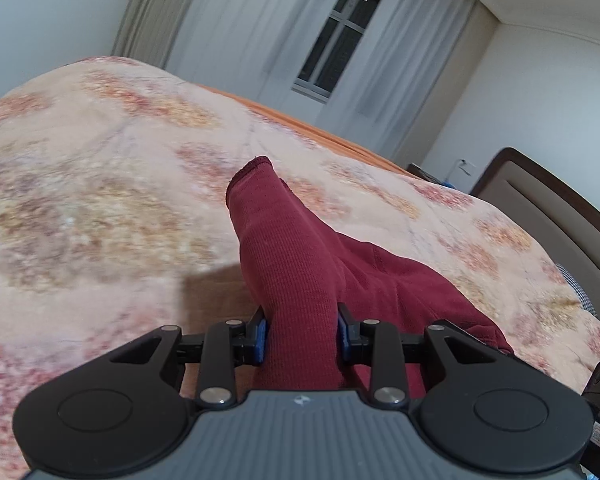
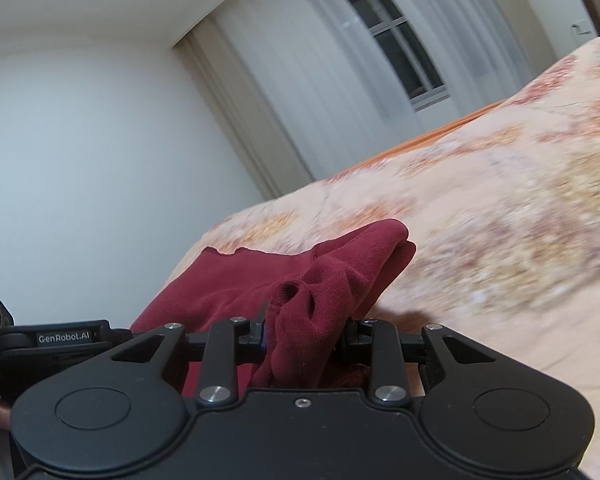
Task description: Fold small clothes
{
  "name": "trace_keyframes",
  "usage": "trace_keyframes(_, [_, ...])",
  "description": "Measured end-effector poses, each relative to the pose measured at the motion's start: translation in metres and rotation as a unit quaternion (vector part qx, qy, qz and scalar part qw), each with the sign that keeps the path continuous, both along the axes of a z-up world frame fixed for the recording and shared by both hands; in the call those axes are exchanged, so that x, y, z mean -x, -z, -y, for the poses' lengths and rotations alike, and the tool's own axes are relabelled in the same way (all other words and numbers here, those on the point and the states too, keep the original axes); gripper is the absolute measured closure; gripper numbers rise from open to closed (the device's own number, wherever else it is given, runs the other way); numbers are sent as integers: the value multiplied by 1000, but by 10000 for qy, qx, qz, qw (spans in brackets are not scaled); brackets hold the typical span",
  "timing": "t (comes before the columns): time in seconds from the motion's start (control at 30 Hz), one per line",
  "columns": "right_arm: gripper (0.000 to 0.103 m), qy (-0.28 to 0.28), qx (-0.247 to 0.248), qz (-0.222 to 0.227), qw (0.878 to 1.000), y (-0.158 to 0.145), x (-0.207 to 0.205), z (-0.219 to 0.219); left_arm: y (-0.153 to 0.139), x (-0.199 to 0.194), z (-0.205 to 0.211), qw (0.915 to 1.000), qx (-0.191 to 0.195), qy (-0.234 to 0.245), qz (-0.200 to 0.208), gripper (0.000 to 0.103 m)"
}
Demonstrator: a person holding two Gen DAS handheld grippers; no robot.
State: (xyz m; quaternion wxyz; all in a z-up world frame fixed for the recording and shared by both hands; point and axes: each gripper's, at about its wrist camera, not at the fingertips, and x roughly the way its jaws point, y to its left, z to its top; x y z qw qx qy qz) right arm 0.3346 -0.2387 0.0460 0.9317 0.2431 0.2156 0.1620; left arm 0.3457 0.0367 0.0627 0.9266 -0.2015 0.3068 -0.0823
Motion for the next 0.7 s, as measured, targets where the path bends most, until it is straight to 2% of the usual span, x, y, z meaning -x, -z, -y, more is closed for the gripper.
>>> trace_keyframes(0.2, [70, -67, 362, -176, 9992, 16, -1, -35, 32, 5, -26, 9991, 263, -188, -273, 65])
trace_keyframes(0.33, [60, 22, 561, -190, 9982, 20, 6, -37, 39, 12, -32, 9985, 308, -337, -308, 54])
trace_keyframes(0.4, [46, 72, 747, -142, 9971, 18, 10, -37, 38, 16, -31, 9983, 296, -400, -291, 46])
trace_keyframes(0.47, [35, 138, 899, -61, 9958, 15, 17, -38, 34, 22, -30, 9983, 224, -480, -248, 29])
trace_keyframes(0.63, [16, 290, 1200, 295, 9919, -1, 42, -39, 13, 51, -24, 9976, -125, -672, 47, 11])
trace_keyframes(0.7, [4, 337, 1288, 483, 9899, -10, 57, -39, 3, 67, -22, 9966, -254, -752, 203, 3])
